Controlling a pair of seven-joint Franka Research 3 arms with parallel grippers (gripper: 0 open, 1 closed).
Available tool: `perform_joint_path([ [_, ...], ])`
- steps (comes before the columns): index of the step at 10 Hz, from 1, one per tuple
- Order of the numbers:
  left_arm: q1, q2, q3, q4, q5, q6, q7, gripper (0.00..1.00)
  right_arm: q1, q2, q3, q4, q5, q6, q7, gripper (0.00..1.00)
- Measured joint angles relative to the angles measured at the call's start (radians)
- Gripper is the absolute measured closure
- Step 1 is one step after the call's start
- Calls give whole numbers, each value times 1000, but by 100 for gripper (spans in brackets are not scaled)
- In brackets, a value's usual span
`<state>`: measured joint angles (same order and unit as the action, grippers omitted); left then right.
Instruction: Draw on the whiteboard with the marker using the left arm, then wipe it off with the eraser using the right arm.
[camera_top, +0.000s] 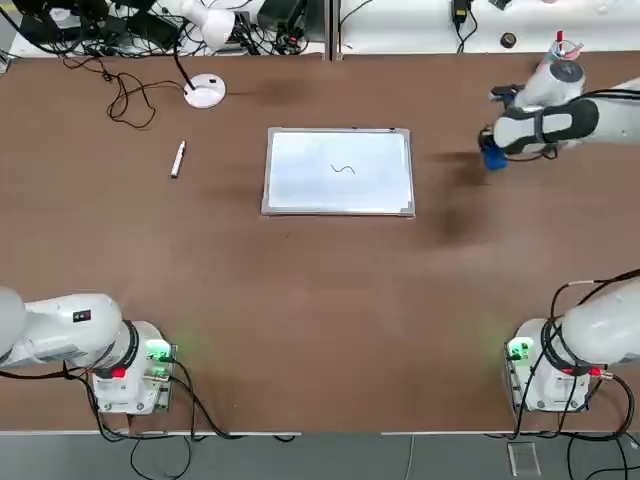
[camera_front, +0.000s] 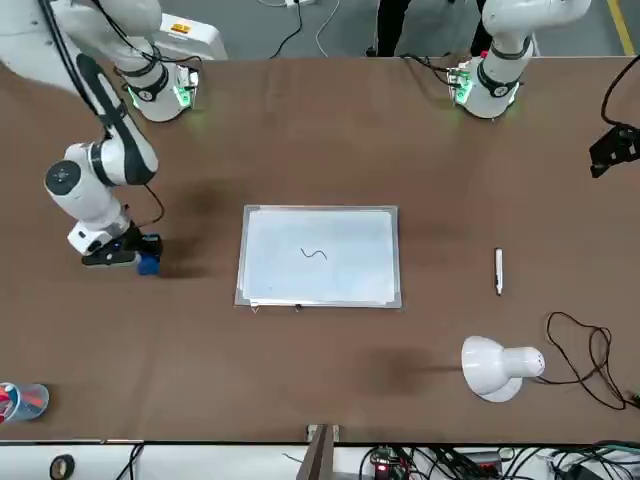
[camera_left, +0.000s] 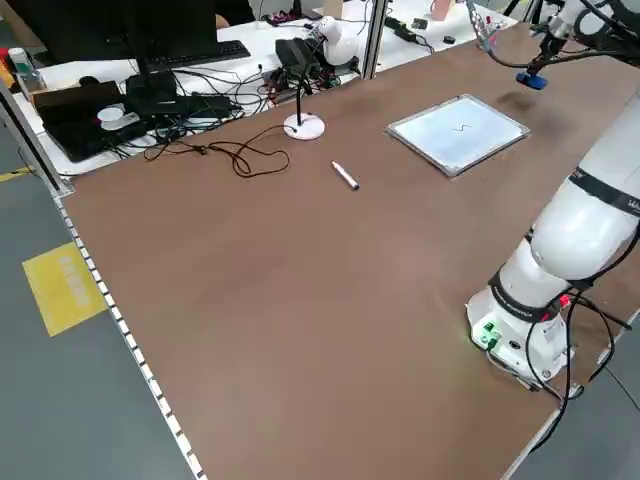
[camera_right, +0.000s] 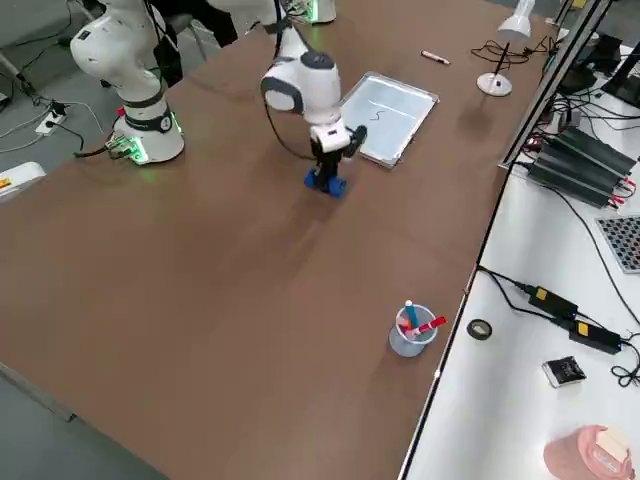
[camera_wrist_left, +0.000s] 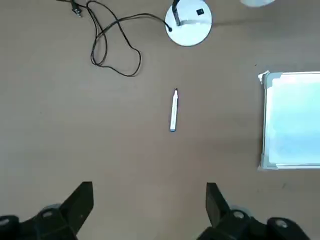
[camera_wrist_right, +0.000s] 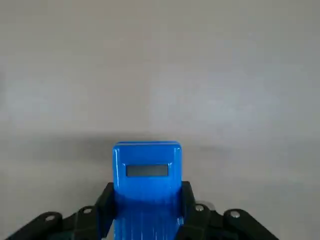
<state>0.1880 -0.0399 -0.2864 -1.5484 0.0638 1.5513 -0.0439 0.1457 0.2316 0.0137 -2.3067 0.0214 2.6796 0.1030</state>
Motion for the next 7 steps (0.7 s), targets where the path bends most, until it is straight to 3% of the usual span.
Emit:
perform_joint_path([
  [3, 6, 0, 16, 1, 0, 8, 0, 0, 145, -25, 3, 95, 0, -105, 237, 44],
  [7, 12, 0, 18, 0, -10, 9, 1, 0, 325, -15, 5, 199, 0, -127, 495, 44],
])
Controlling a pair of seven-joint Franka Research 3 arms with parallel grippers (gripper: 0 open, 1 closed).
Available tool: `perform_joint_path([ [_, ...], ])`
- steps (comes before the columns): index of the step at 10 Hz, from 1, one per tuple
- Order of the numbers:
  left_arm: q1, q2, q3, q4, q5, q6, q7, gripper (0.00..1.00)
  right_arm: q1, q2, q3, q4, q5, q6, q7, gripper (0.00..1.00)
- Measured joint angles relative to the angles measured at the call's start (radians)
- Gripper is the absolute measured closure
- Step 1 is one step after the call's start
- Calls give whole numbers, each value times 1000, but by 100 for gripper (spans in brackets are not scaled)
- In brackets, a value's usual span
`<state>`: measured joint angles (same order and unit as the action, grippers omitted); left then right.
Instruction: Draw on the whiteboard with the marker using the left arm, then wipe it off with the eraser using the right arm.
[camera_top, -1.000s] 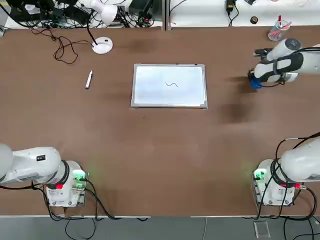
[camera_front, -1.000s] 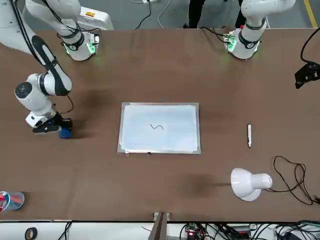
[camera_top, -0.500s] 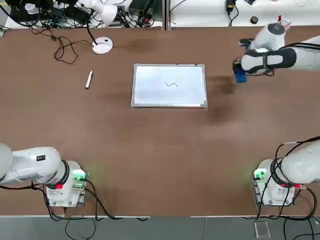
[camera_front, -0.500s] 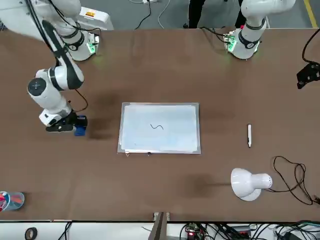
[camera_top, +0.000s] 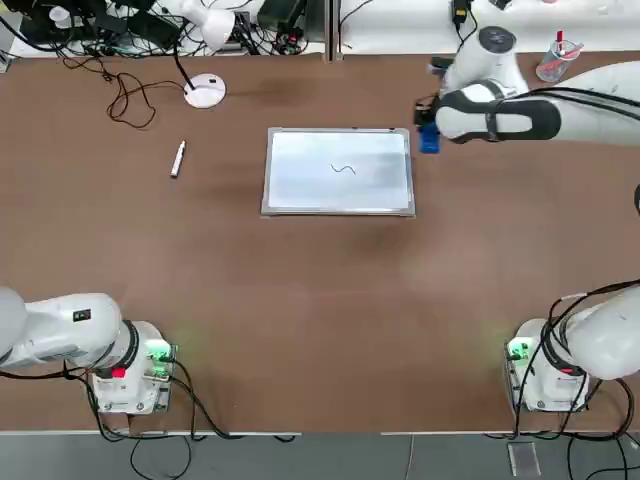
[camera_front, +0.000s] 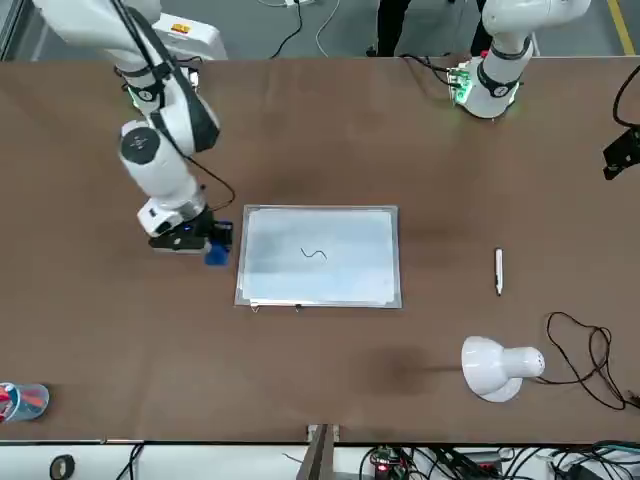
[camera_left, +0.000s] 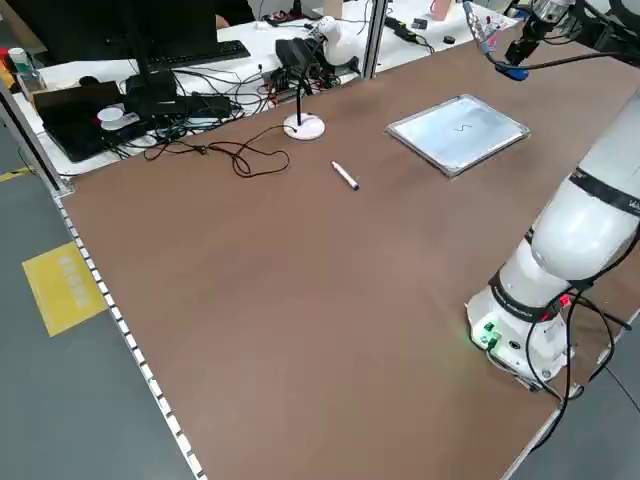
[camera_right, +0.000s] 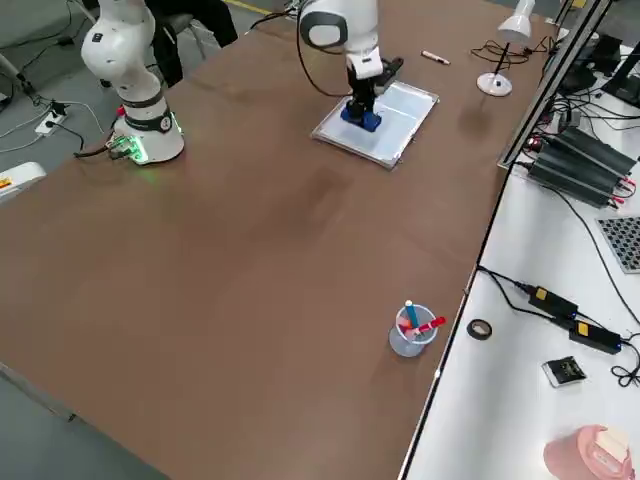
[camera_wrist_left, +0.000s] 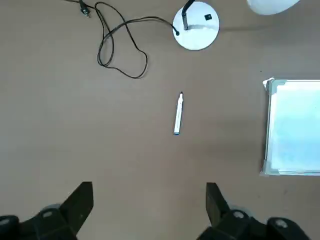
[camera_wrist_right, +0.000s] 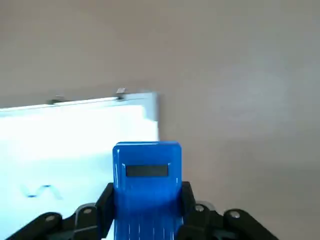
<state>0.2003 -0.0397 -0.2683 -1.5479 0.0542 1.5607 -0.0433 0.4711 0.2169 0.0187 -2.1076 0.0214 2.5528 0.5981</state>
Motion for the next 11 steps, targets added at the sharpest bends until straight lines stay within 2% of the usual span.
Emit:
perform_joint_path([
  [2, 1, 0, 0, -5, -2, 0, 0, 0, 65, 32, -1, 42, 0, 1, 93, 44],
  [5, 14, 1, 0, -12, -2, 0, 5, 0, 146, 131, -2, 113, -1, 34, 195, 44],
  [9, 13, 7, -1, -23, -3, 0, 6, 0, 195, 269, -14, 174, -1, 114, 234, 44],
  [11, 8, 13, -10, -24, -5, 1, 7, 0, 208, 306, -23, 189, -1, 132, 238, 44],
])
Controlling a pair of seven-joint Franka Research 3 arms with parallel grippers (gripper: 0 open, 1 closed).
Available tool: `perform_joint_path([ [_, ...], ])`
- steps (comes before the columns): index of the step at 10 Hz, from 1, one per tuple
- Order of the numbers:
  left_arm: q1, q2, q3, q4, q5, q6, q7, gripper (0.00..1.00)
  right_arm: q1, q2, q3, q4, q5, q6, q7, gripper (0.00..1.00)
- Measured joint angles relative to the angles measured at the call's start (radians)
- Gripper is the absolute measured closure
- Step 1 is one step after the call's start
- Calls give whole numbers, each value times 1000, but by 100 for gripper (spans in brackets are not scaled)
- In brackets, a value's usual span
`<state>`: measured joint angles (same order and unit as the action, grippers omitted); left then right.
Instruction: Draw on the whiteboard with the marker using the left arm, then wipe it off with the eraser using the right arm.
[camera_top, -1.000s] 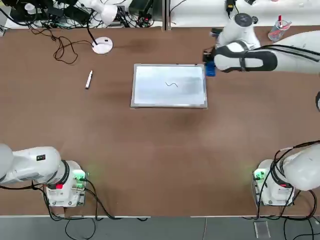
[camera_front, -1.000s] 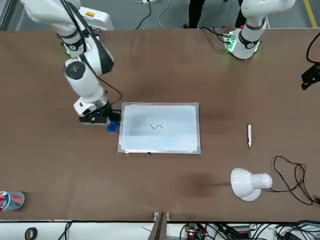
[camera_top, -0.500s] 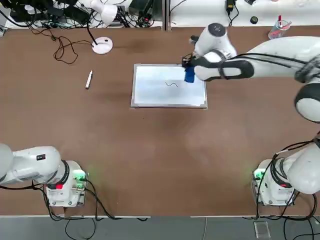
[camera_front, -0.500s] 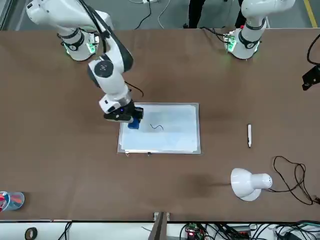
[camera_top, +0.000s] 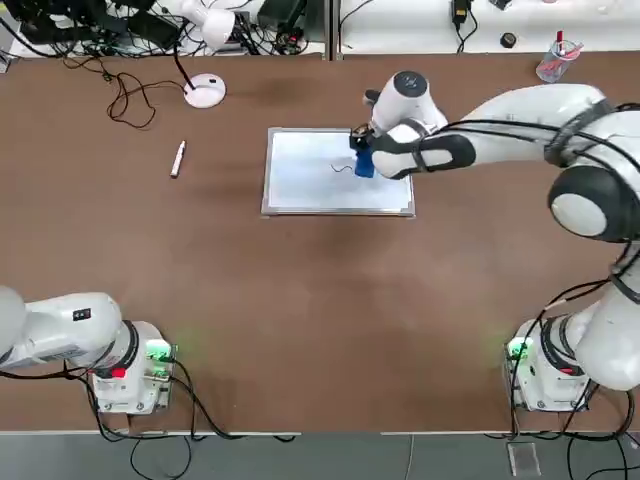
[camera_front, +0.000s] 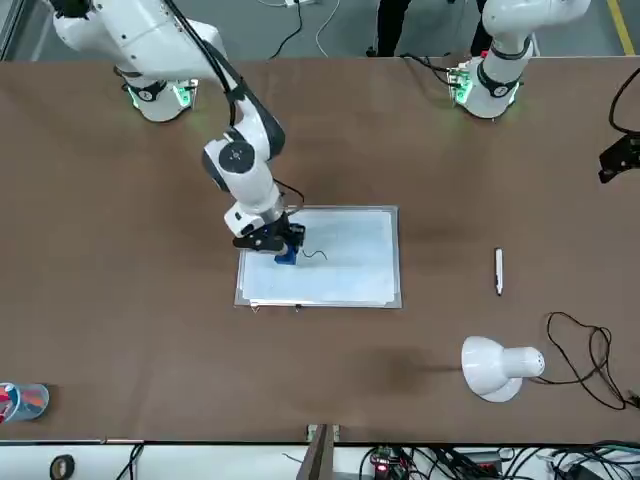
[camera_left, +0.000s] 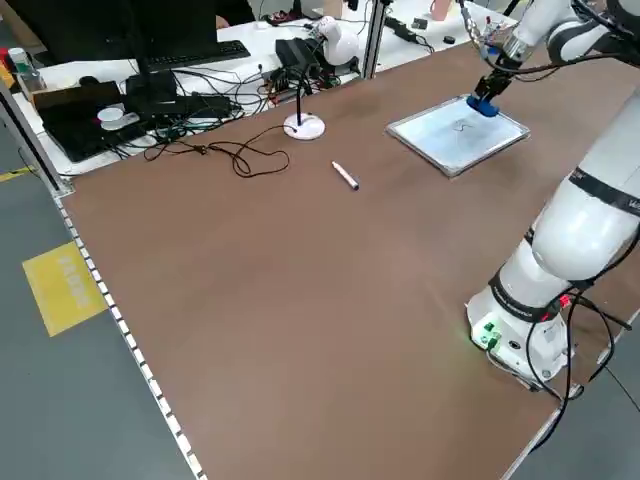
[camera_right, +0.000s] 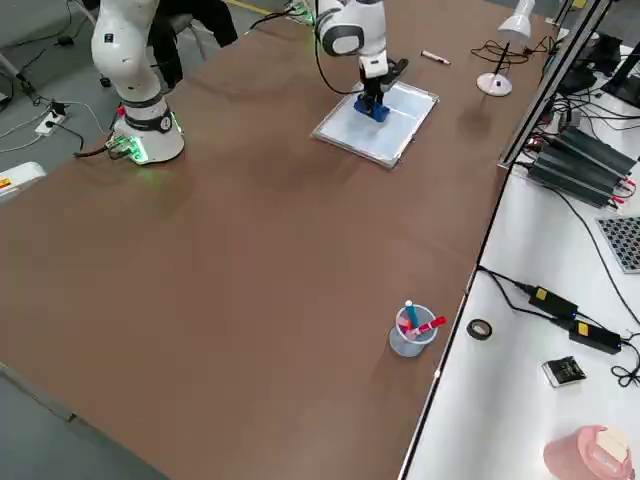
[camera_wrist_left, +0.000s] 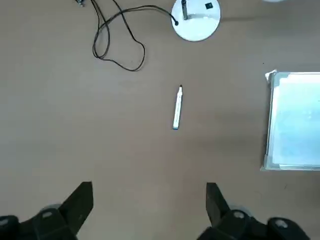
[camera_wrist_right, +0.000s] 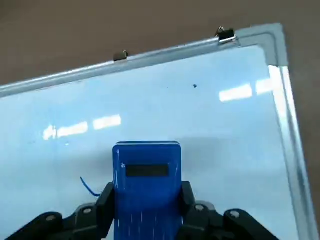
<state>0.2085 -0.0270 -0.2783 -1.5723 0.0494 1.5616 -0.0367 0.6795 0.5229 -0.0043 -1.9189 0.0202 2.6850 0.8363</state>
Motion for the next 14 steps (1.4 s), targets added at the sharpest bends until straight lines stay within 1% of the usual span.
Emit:
perform_joint_path([
  [4, -7, 2, -20, 0, -21, 1, -2, 0, 15, 37, -8, 3, -1, 18, 3, 44],
  [7, -5, 2, -20, 0, -32, 1, -2, 0, 58, 74, -41, 3, -1, 62, 18, 44],
  [9, -4, 2, -20, 0, -33, 2, -2, 0, 86, 79, -64, 8, -1, 73, 33, 44],
  [11, -2, 2, -20, 1, -33, 4, -1, 0, 106, 96, -73, 33, -2, 73, 62, 44],
  [14, 2, 2, -19, 2, -33, 5, 0, 0, 151, 134, -91, 91, -4, 73, 119, 44],
])
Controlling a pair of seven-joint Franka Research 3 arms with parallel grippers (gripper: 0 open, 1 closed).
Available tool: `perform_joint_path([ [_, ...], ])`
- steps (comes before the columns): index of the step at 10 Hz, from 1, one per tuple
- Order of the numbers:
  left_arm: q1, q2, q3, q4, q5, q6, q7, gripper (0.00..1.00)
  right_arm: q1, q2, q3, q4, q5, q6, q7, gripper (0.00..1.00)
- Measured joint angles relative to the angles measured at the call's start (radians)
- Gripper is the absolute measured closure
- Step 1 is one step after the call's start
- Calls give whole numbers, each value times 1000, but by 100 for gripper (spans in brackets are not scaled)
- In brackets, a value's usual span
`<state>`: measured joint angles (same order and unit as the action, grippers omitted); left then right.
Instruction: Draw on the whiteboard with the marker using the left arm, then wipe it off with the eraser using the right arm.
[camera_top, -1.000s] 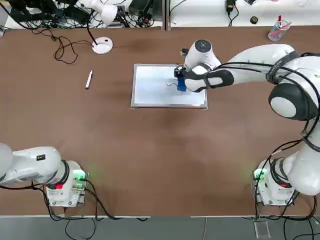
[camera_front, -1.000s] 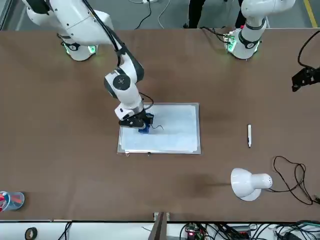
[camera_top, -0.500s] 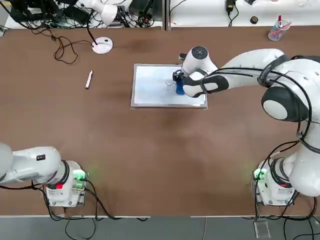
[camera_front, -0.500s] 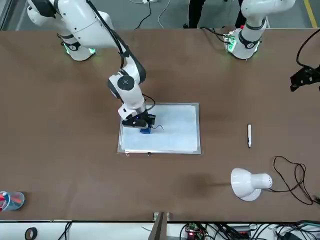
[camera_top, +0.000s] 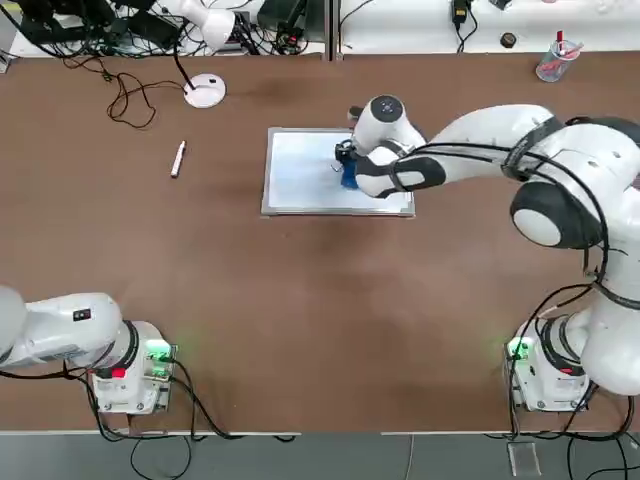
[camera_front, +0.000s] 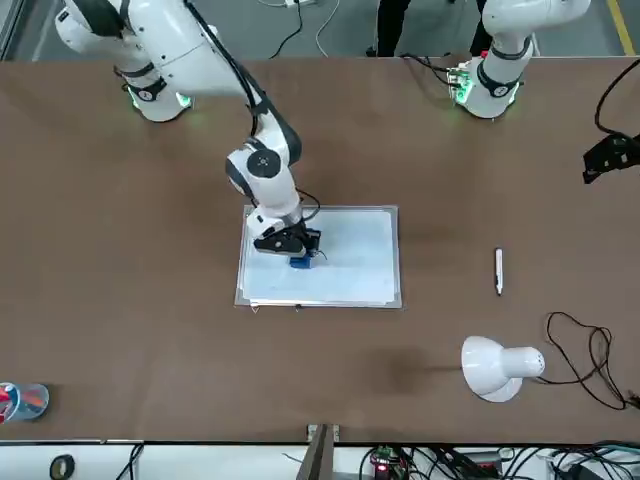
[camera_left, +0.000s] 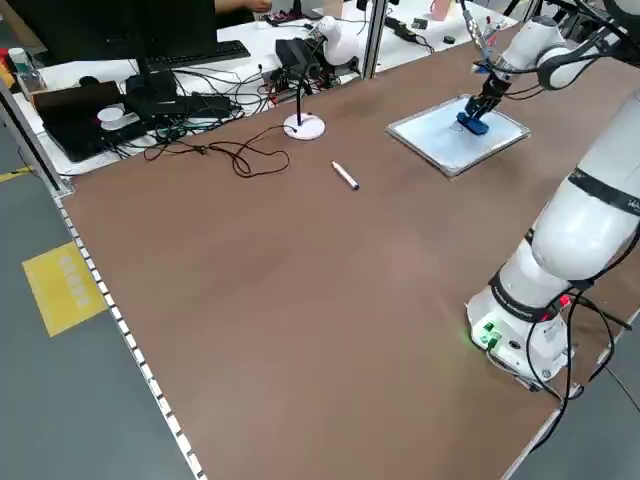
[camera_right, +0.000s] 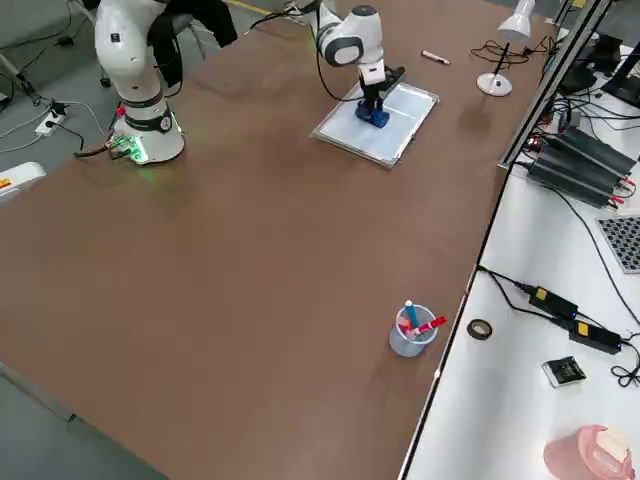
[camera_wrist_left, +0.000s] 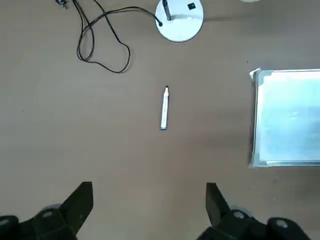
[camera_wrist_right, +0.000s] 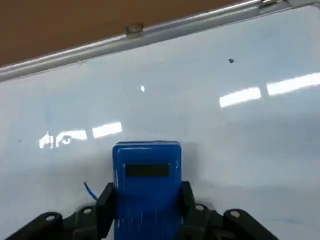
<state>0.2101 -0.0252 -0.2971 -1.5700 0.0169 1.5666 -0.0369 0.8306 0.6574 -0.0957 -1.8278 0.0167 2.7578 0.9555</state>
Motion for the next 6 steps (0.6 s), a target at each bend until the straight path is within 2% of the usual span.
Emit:
perform_joint_path([
  [6, -2, 0, 0, 1, 0, 6, 0, 0, 138, 86, -72, 124, -2, 0, 135, 44],
])
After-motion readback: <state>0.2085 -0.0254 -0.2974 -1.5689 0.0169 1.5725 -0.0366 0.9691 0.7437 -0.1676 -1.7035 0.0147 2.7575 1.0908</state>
